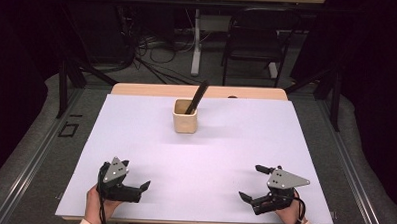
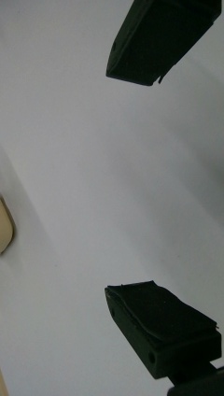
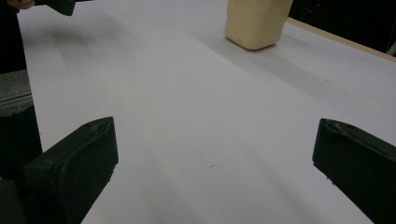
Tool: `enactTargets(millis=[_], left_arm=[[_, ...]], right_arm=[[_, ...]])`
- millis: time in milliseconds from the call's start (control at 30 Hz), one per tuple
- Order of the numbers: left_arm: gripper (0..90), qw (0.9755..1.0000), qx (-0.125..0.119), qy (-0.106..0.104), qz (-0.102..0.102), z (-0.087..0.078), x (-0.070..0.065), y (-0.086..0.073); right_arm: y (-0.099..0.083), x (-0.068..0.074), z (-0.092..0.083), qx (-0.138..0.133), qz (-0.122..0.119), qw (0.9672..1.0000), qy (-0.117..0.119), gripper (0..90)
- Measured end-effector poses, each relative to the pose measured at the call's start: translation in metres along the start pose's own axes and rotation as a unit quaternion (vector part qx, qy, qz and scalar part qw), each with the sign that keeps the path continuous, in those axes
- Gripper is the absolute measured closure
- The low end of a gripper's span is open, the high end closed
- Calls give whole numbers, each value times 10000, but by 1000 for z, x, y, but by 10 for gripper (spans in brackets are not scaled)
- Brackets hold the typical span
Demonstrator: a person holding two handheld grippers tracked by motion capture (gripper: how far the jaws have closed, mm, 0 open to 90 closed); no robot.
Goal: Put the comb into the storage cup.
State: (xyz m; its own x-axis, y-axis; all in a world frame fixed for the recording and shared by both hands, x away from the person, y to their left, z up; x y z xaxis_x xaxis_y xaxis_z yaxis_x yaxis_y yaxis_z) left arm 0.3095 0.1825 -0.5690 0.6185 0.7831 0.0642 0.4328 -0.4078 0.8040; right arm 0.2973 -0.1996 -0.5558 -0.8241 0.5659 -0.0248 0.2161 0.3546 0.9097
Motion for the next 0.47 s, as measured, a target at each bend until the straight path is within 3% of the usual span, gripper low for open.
enactTargets(millis=[233, 467], left_arm=[[0, 9999, -78, -12, 110, -2, -5, -4], [0, 9997, -230, 87, 46, -6, -1, -2]], right_arm=[[0, 1, 0, 18, -17, 10000, 27, 0], [1, 0, 0, -38, -5, 10000, 10, 0]])
Point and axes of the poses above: each handheld gripper's, and its own axes: z roughly forward along the jaws, y roughly out of its top, x roughly to its left, the point moved 7 cm from there along z, roughly forward along the jaws, and after that the axes turned 3 degrees about y, right-handed, at the moved point
